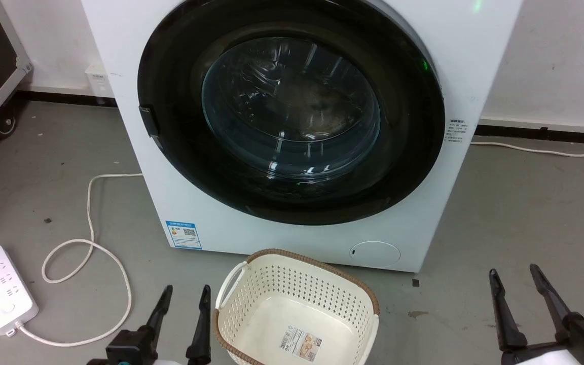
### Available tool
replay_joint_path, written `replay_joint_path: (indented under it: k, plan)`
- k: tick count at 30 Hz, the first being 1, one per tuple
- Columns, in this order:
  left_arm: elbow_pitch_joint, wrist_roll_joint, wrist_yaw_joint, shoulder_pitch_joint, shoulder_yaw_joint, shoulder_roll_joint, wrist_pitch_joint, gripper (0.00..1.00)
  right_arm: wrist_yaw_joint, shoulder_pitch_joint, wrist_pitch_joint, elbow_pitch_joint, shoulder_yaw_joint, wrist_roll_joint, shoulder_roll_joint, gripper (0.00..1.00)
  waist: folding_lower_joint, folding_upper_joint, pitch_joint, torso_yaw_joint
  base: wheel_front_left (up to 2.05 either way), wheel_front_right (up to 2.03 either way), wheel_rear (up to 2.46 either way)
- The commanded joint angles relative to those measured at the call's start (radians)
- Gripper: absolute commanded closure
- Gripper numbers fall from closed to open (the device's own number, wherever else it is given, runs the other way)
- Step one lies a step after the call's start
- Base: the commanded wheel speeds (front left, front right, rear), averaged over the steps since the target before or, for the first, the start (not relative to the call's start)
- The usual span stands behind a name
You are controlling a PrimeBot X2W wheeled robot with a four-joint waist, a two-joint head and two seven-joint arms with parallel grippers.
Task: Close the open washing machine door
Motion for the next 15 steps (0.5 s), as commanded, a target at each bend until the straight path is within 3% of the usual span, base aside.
replay_joint_path:
  k: [1,15]
  plan:
    - [0.014,-0.004,-0.006,-0.001,0.0,0.0,-0.004,0.0,-0.001,0.021,-0.004,-0.021,-0.01,-0.015,0.009,0.0,0.0,0.0,0.0,-0.001,0.0,0.0,0.0]
    - [0.071,0.032,-0.019,-0.043,-0.013,0.001,-0.004,0.0,-0.001,0.052,-0.004,-0.042,0.002,-0.022,0.021,0.0,0.0,0.0,0.008,-0.023,0.0,0.0,0.0]
